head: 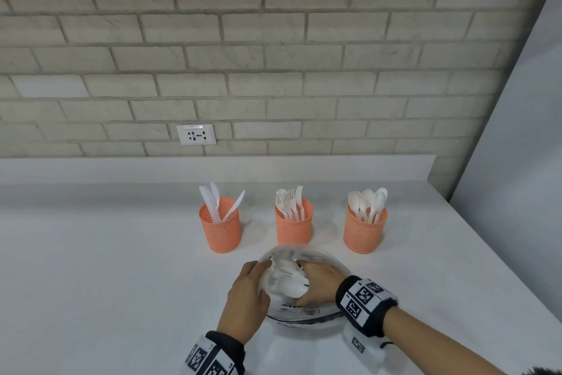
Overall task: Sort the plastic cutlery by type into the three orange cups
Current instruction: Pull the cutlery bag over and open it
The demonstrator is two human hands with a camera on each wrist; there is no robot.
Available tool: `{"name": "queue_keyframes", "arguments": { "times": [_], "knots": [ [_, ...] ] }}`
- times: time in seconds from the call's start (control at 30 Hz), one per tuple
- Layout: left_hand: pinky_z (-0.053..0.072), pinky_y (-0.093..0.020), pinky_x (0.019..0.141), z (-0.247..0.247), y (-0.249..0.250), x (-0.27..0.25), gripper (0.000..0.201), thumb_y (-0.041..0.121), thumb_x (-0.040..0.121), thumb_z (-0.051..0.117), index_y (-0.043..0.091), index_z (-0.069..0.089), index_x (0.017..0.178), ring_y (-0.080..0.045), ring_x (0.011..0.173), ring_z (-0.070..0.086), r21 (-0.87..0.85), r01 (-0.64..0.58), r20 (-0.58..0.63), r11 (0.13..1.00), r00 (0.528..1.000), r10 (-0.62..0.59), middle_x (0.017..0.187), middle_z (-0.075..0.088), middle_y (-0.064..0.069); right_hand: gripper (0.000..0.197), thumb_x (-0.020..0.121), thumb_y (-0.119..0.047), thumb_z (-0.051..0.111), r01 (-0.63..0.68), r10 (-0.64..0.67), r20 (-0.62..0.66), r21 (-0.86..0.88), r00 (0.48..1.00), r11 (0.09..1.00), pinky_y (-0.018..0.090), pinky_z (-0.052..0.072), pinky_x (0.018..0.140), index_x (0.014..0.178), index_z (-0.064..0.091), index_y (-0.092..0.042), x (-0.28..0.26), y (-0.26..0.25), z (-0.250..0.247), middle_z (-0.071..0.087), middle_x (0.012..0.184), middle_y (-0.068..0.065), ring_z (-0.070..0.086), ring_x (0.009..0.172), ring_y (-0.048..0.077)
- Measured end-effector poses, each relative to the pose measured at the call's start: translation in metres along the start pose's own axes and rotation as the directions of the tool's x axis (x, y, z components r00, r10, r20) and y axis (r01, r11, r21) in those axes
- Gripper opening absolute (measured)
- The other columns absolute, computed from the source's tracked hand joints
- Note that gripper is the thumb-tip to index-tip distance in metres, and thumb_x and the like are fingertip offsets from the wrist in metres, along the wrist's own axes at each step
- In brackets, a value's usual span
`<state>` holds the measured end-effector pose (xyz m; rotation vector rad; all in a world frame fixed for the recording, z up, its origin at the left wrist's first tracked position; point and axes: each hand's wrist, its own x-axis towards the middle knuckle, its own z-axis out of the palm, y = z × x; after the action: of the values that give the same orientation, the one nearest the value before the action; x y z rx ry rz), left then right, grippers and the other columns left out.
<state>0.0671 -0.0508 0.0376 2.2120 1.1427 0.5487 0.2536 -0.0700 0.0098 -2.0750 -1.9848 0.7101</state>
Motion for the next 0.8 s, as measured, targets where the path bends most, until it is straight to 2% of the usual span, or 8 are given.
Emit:
{"name": "queue_keyframes", "arguments": {
  "times": [0.03, 0.13, 0.27, 0.37, 0.43, 0.63, 0.73, 0.8],
  "knots": [
    [0.038, -0.019, 0.090, 0.000, 0.000, 0.000, 0.057, -0.003, 0.081, 0.047, 0.020, 0.044, 0.134, -0.015, 0.115, 0.051, 0.000, 0.009, -0.005, 1.000, 1.000, -0.009, 0.130, 0.045, 0.003, 0.037, 0.072, -0.046, 0.067, 0.015, -0.015, -0.012, -0.006, 1.000, 1.000, 0.028, 0.044, 0.075, 0.098, 0.052, -0.025, -0.001, -0.003, 0.000, 0.064, 0.097, -0.003, 0.056, 0.084, 0.014],
    [0.038, -0.020, 0.091, 0.000, 0.002, 0.001, 0.058, -0.003, 0.082, 0.046, 0.019, 0.043, 0.135, -0.015, 0.116, 0.051, 0.000, 0.031, -0.015, 1.000, 0.999, -0.030, 0.131, 0.045, 0.003, 0.050, 0.075, -0.048, 0.062, 0.089, -0.089, -0.040, -0.003, 0.995, 0.996, 0.029, 0.047, 0.084, 0.114, 0.050, -0.020, -0.005, -0.010, 0.005, 0.064, 0.110, -0.001, 0.059, 0.099, 0.016],
    [0.040, -0.023, 0.093, 0.001, -0.001, -0.003, 0.058, -0.003, 0.081, 0.046, 0.019, 0.043, 0.135, -0.016, 0.117, 0.051, 0.000, 0.041, -0.007, 0.999, 0.999, -0.041, 0.131, 0.045, 0.003, 0.050, 0.079, -0.035, 0.067, 0.030, -0.027, 0.070, -0.039, 0.997, 0.999, 0.029, 0.044, 0.084, 0.118, 0.048, -0.012, -0.009, -0.009, 0.007, 0.060, 0.115, 0.004, 0.057, 0.104, 0.022],
    [0.041, -0.026, 0.095, 0.000, -0.004, -0.006, 0.059, 0.000, 0.082, 0.047, 0.020, 0.039, 0.137, -0.017, 0.117, 0.051, 0.020, 0.072, -0.003, 0.997, 0.997, -0.072, 0.133, 0.044, 0.002, 0.052, 0.074, -0.029, 0.071, -0.008, 0.014, 0.142, -0.041, 0.990, 0.999, 0.036, 0.049, 0.087, 0.118, 0.049, -0.013, -0.007, -0.011, 0.005, 0.062, 0.115, 0.005, 0.057, 0.102, 0.024],
    [0.043, -0.028, 0.092, -0.002, -0.004, -0.008, 0.061, 0.004, 0.083, 0.047, 0.022, 0.034, 0.140, -0.019, 0.117, 0.052, 0.054, 0.090, 0.019, 0.994, 0.996, -0.091, 0.134, 0.041, 0.004, 0.052, 0.073, -0.027, 0.071, -0.021, 0.023, 0.155, -0.011, 0.988, 1.000, 0.032, 0.048, 0.085, 0.120, 0.050, -0.015, -0.006, -0.013, 0.004, 0.063, 0.115, 0.004, 0.057, 0.103, 0.022],
    [0.043, -0.030, 0.090, -0.001, -0.002, -0.016, 0.065, 0.006, 0.083, 0.045, 0.026, 0.026, 0.142, -0.020, 0.117, 0.051, 0.073, 0.097, 0.081, 0.993, 0.991, -0.103, 0.134, 0.038, 0.004, 0.028, 0.075, -0.045, 0.067, -0.043, 0.033, 0.096, 0.106, 0.995, 0.993, 0.024, 0.042, 0.074, 0.092, 0.052, -0.028, -0.009, -0.016, -0.003, 0.060, 0.090, -0.008, 0.056, 0.085, 0.015],
    [0.041, -0.030, 0.091, -0.001, -0.001, -0.016, 0.064, 0.003, 0.083, 0.045, 0.025, 0.028, 0.141, -0.020, 0.118, 0.050, 0.053, 0.114, 0.070, 0.992, 0.991, -0.117, 0.133, 0.039, 0.003, 0.045, 0.071, -0.055, 0.066, -0.049, 0.034, 0.128, 0.118, 0.991, 0.992, 0.028, 0.047, 0.080, 0.103, 0.055, -0.026, -0.012, -0.015, 0.003, 0.066, 0.100, -0.005, 0.058, 0.090, 0.013],
    [0.041, -0.028, 0.090, 0.000, -0.002, -0.017, 0.064, 0.003, 0.083, 0.045, 0.025, 0.029, 0.140, -0.019, 0.117, 0.050, 0.045, 0.111, 0.073, 0.993, 0.991, -0.114, 0.132, 0.039, 0.004, 0.057, 0.069, -0.051, 0.068, -0.076, 0.060, 0.165, 0.095, 0.985, 0.993, 0.033, 0.047, 0.089, 0.117, 0.053, -0.024, -0.015, -0.014, 0.004, 0.065, 0.113, -0.001, 0.059, 0.100, 0.017]
  ]
}}
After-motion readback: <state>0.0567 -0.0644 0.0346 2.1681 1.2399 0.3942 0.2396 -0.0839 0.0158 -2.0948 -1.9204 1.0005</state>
